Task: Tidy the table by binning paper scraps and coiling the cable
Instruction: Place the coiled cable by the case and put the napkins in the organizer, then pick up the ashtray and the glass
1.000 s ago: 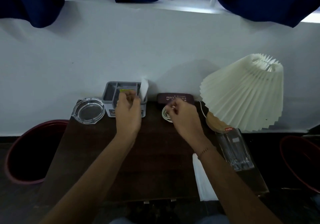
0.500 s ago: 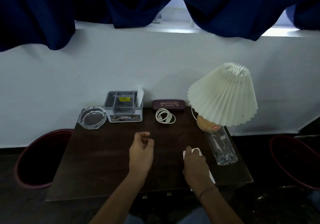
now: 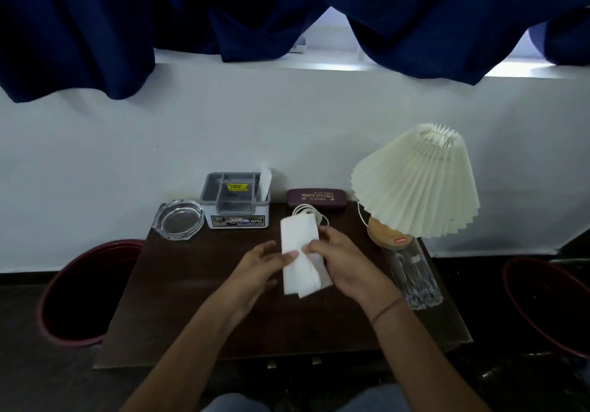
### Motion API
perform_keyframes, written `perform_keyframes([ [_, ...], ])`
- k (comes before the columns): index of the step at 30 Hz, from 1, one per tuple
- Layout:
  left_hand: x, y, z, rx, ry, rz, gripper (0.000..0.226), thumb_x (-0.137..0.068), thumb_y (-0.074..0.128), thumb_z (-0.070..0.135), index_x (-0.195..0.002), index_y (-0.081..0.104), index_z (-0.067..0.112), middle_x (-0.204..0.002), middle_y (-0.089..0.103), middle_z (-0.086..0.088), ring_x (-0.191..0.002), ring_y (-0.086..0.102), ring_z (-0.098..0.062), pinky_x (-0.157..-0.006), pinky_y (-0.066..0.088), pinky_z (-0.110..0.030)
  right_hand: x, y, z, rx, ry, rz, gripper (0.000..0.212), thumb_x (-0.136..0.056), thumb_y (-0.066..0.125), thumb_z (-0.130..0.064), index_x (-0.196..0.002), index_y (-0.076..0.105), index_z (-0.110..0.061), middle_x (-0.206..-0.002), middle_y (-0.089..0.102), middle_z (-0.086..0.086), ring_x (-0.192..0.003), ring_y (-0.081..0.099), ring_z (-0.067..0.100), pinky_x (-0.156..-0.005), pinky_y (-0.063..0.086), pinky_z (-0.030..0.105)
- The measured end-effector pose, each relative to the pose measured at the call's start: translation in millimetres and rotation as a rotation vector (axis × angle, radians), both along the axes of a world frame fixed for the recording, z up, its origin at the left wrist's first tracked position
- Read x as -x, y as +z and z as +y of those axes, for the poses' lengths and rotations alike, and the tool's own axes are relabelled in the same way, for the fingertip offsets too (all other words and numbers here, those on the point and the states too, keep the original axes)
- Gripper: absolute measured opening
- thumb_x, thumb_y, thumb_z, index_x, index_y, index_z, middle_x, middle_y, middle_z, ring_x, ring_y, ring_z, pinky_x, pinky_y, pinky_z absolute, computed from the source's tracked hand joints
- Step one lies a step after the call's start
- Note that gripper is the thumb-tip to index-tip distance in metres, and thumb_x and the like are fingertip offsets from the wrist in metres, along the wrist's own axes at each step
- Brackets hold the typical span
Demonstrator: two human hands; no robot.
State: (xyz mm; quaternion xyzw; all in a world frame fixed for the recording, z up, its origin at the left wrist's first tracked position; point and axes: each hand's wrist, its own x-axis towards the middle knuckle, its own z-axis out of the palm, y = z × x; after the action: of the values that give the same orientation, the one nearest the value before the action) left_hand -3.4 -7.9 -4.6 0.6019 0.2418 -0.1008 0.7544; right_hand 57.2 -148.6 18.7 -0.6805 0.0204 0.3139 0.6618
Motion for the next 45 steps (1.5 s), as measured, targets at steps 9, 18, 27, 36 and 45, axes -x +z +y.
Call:
perform_keyframes([
  [9,-34.6,37.3,57.7,-0.256,0.220,-0.263,0.017,-0.076,0.070,0.007,-0.092,0.069,0.003,-0.078,0.071,-0.003,-0.074,0.066,-0.019,-0.073,0.055,-0.036,-39.5,29.6,58.9,-0.053,0.088,-0.226,0.026,-0.083,0.059,-0.002,-0.103,0.052,-0.016,-0.098,0.061,0.001,-0.094,0.060,0.017,-0.079,0.051,0.028],
  [18,-75.2,50.3,118.7,-0.961,0.597,-0.393,0.021,-0.074,0.069,0.019,-0.089,0.061,0.006,-0.081,0.066,-0.006,-0.069,0.061,-0.018,-0.057,0.042,-0.002,-32.5,37.4,92.9,0.086,-0.177,-0.625,0.018,-0.085,0.057,-0.015,-0.099,0.053,-0.026,-0.104,0.058,0.000,-0.082,0.055,0.007,-0.061,0.044,0.013],
  [27,-91.0,22.5,126.8,-1.188,0.497,-0.288,0.017,-0.078,0.062,0.013,-0.088,0.055,0.000,-0.082,0.061,-0.012,-0.071,0.049,-0.020,-0.058,0.031,-0.025,-19.1,4.3,36.0,0.152,-0.270,-0.550,0.015,-0.087,0.057,-0.018,-0.091,0.057,-0.032,-0.084,0.062,-0.011,-0.081,0.059,0.006,-0.072,0.053,0.029],
  [36,-78.9,12.0,114.2,-1.112,0.502,-0.303,0.043,-0.076,0.066,0.020,-0.114,0.052,0.006,-0.106,0.066,-0.014,-0.096,0.063,-0.026,-0.079,0.046,-0.032,-5.7,-9.7,4.5,0.562,-0.032,-0.751,0.011,-0.088,0.057,-0.017,-0.097,0.059,-0.022,-0.094,0.058,-0.007,-0.077,0.053,-0.003,-0.065,0.042,0.002],
  [45,-14.4,-1.2,56.9,-0.954,0.633,-0.427,0.031,-0.078,0.061,0.014,-0.106,0.049,0.008,-0.093,0.055,-0.007,-0.071,0.053,-0.020,-0.068,0.043,-0.032,33.7,-27.2,-116.2,1.414,-0.183,-0.643,0.058,-0.072,0.075,-0.024,-0.116,0.048,0.003,-0.116,0.050,0.026,-0.105,0.048,0.039,-0.083,0.047,0.048],
])
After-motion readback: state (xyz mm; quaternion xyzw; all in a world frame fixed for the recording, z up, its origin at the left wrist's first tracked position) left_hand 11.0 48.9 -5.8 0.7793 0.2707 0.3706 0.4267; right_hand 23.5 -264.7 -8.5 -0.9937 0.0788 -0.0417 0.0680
